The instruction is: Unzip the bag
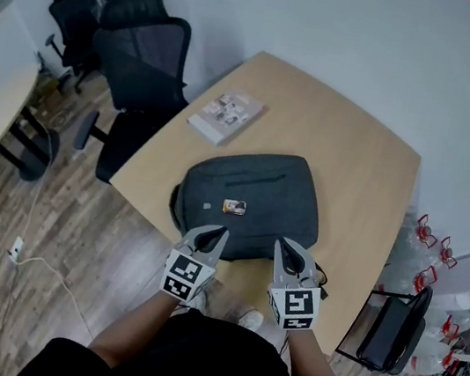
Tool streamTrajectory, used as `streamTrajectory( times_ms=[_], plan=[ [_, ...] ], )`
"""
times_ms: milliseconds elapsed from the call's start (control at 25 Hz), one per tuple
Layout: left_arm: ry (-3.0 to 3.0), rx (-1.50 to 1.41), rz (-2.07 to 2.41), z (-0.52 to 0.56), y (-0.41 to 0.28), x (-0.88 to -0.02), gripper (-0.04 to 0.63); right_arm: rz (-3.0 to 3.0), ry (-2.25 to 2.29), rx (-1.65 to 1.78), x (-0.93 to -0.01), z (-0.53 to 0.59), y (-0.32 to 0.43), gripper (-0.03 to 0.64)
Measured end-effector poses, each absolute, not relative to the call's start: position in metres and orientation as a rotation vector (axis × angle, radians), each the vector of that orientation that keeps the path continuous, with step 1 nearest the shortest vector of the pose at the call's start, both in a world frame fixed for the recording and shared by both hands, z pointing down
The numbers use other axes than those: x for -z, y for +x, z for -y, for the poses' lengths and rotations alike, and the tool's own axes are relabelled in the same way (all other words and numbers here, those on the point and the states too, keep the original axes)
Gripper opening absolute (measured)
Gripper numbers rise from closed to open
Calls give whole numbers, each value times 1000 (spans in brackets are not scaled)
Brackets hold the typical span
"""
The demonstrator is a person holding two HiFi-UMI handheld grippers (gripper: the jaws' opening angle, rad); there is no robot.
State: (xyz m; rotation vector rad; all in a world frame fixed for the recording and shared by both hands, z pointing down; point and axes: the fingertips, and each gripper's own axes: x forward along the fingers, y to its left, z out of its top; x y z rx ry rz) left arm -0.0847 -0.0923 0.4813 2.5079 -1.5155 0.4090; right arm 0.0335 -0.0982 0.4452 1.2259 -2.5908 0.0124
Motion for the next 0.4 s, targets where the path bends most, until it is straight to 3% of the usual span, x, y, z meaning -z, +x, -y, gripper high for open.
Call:
streamTrajectory(
  times_ms=[400],
  plan=[
    [2529,-415,1507,94,-81,-478,18,2584,1232,2,-447,100,31,2]
  ],
)
